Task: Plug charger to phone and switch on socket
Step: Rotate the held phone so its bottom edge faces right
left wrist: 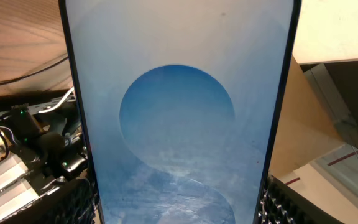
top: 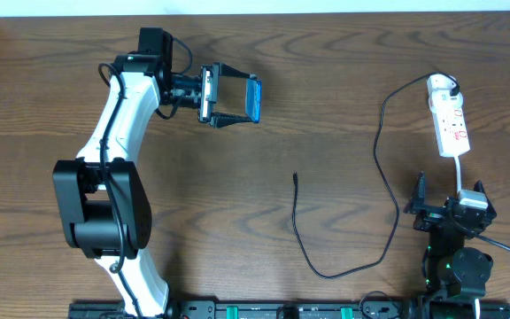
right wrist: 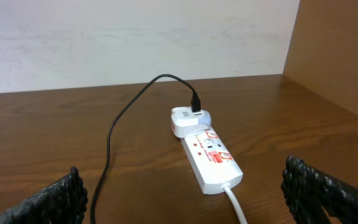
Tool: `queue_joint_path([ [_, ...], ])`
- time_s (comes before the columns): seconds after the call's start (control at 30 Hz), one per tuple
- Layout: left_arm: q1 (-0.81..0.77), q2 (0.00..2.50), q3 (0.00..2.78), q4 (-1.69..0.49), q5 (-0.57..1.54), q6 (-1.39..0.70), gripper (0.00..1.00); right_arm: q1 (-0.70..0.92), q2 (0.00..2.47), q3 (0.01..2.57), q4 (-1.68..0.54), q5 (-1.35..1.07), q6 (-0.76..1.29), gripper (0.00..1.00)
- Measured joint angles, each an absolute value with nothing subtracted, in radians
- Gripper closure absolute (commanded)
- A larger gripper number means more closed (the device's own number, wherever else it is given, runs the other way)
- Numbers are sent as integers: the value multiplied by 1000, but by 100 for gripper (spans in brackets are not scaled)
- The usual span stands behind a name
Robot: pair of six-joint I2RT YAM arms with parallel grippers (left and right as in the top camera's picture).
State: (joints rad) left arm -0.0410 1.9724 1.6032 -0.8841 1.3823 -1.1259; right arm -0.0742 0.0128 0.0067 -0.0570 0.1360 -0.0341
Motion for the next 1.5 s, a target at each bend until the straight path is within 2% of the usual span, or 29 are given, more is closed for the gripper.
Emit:
queue_joint_path([
  [0.77,-41,1972,1603,-883,1376,-1126,93,-74,13,7,-57,136,-34,1],
  [1.5,-41,1972,1603,-852,986,-1126,92,-74,13,7,-57,136,-34,1],
])
